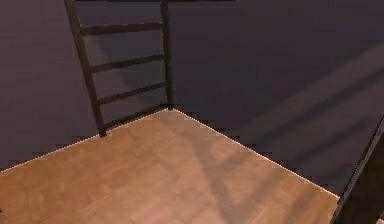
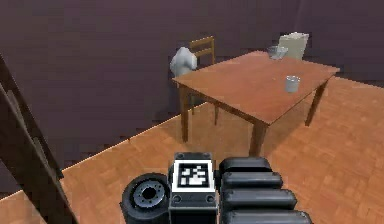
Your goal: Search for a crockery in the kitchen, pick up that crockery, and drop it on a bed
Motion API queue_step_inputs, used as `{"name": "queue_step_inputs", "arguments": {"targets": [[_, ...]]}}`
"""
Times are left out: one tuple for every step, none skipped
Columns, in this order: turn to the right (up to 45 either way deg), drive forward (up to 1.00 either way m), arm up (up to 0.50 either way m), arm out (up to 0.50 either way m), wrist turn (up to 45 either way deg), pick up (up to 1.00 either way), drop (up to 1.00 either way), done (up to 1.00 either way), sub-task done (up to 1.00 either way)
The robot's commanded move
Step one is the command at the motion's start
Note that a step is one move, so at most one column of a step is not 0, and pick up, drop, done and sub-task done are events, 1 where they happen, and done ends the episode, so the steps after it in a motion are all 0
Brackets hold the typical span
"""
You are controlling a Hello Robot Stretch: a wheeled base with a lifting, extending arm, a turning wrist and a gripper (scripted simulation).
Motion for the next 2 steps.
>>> {"name": "queue_step_inputs", "arguments": {"targets": [[-42.0, 0.0, 0.0, 0.0, 0.0, 0.0, 0.0, 0.0, 0.0], [0.0, 1.0, 0.0, 0.0, 0.0, 0.0, 0.0, 0.0, 0.0]]}}
